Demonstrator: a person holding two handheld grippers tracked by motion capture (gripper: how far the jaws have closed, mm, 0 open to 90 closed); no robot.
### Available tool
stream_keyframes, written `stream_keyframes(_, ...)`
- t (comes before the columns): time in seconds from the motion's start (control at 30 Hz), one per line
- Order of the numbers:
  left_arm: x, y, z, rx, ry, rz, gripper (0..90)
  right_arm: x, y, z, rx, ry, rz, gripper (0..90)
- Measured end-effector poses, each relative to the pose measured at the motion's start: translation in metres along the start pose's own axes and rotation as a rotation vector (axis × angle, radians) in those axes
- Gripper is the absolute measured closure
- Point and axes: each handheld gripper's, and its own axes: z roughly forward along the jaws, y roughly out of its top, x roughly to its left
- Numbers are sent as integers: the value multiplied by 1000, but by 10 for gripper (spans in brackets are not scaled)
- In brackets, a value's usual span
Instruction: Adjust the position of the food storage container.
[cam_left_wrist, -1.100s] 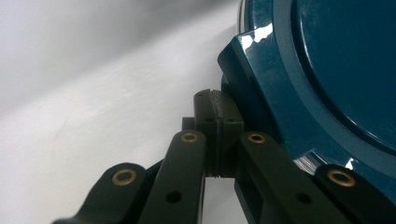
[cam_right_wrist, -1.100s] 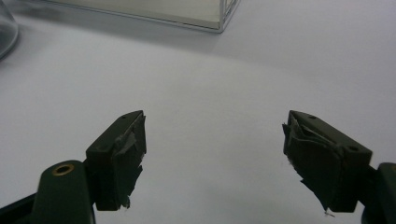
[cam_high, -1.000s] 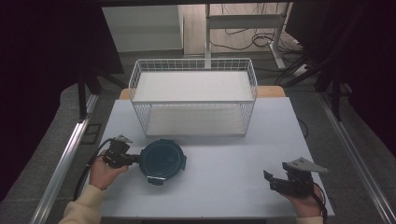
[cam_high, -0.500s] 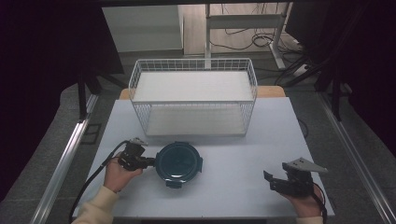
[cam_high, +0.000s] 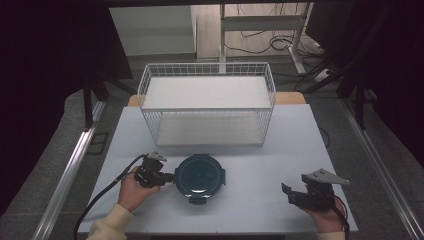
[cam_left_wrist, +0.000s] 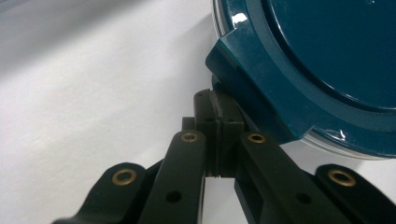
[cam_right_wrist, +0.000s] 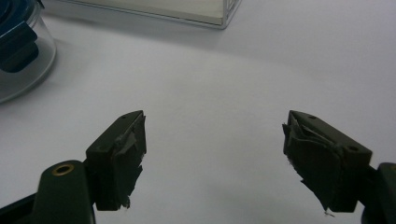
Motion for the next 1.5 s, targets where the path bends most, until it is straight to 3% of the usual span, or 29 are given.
stream_keyframes(0.47, -16, 7, 9, -7, -39, -4, 900, 1, 3, 4, 1, 14, -2, 209)
stream_keyframes(0.57, -14, 8, 10, -14, -51, -15, 900, 1, 4, 3, -5, 17, 0, 209)
stream_keyframes(0.67, -12, 9, 5, -51, -35, -22, 900, 1, 6, 2, -16, 18, 4, 209)
stream_keyframes(0.8, -9, 8, -19, -140, 21, -32, 900, 0, 8, 0, -36, 24, 1, 209)
stream_keyframes(0.9, -15, 3, -41, -227, 18, -42, 812, 0, 11, -2, -50, 36, 14, 209)
stream_keyframes(1.0, -25, -8, -61, -289, 32, -53, 670, 1, 13, -3, -62, 55, 21, 209)
stream_keyframes(1.03, -25, -8, -61, -289, 32, -53, 541, 1, 13, -3, -62, 55, 21, 209)
stream_keyframes(1.1, -27, -13, -67, -304, 26, -73, 500, 5, 14, -3, -68, 78, 16, 209)
stream_keyframes(1.2, -31, -19, -73, -316, 20, -84, 351, 10, 15, -3, -76, 106, 4, 207)
stream_keyframes(1.33, -40, -24, -79, -355, -33, -107, 283, 18, 18, -7, -95, 164, -15, 201)
stream_keyframes(1.5, -47, -31, -77, -358, -31, -112, 255, 22, 17, -9, -99, 196, -12, 191)
